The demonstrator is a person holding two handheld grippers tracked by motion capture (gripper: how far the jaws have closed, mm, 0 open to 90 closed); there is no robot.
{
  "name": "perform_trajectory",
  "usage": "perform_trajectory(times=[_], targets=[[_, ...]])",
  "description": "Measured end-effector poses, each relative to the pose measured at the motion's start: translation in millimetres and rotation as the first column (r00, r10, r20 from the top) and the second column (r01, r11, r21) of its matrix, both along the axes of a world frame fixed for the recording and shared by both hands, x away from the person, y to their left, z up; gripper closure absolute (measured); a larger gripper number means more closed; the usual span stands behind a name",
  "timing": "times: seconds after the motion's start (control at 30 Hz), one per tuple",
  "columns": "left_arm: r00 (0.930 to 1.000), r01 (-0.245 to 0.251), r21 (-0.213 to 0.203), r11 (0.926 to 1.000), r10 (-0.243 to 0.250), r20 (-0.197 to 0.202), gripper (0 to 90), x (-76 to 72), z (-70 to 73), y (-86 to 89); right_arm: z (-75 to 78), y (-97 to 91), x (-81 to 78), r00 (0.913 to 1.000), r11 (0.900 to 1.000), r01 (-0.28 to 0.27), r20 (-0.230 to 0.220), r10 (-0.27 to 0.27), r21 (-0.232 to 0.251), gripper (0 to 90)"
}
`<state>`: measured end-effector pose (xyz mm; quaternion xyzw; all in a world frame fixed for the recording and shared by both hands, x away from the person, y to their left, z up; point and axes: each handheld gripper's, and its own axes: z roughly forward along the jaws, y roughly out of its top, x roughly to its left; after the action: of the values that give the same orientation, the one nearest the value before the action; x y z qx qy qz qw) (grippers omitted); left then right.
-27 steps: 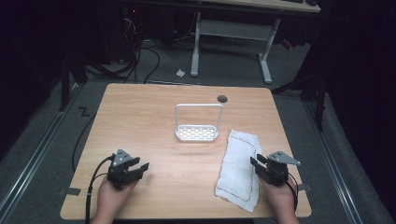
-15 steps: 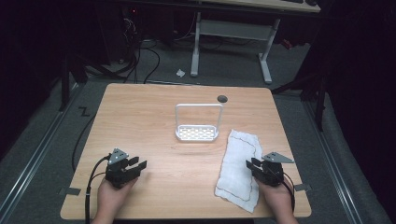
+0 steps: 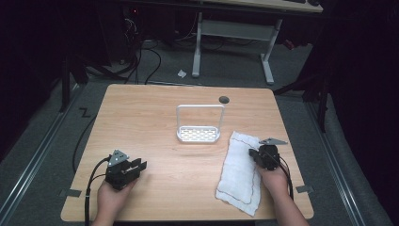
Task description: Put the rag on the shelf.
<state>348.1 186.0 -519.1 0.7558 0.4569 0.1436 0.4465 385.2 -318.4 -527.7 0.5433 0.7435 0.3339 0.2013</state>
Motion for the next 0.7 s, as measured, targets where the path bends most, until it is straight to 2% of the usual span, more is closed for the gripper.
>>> perform_trajectory(times=[0.03, 0.1, 0.17, 0.3, 0.5, 0.7], targets=[[0.9999, 0.007, -0.013, 0.9999, -0.007, -0.015, 64.0, 0.7, -1.1, -0.5, -0.6, 1.1, -3.6, 1.0, 1.0, -0.007, 0.002, 0.007, 0.005, 90.0], [0.9998, 0.01, -0.013, 0.9999, -0.01, -0.019, 62.9, 0.5, -2.1, -1.5, -0.9, 2.2, -6.2, 0.9998, 0.9998, -0.018, 0.008, 0.018, 0.003, 90.0], [0.9996, 0.02, 0.001, 0.9998, -0.02, -0.017, 63.0, -0.2, -2.4, -4.3, -2.0, 7.6, -18.7, 0.9987, 0.9988, -0.048, 0.015, 0.048, 0.01, 90.0], [0.9994, 0.035, -0.003, 0.9994, -0.035, -0.006, 63.2, -2.5, -1.0, -9.0, -2.9, 13.1, -31.4, 0.9966, 0.9964, -0.081, 0.014, 0.081, 0.026, 90.0], [0.9982, 0.057, 0.002, 0.9984, -0.057, -0.019, 61.5, -3.6, -2.4, -14.1, -3.2, 22.1, -40.7, 0.9923, 0.992, -0.123, 0.013, 0.123, 0.028, 90.0], [0.9979, 0.063, 0.0, 0.998, -0.063, -0.017, 61.6, -5.5, -2.2, -17.9, -2.1, 42.7, -46.9, 0.9855, 0.9855, -0.17, 0.006, 0.169, 0.004, 90.0]])
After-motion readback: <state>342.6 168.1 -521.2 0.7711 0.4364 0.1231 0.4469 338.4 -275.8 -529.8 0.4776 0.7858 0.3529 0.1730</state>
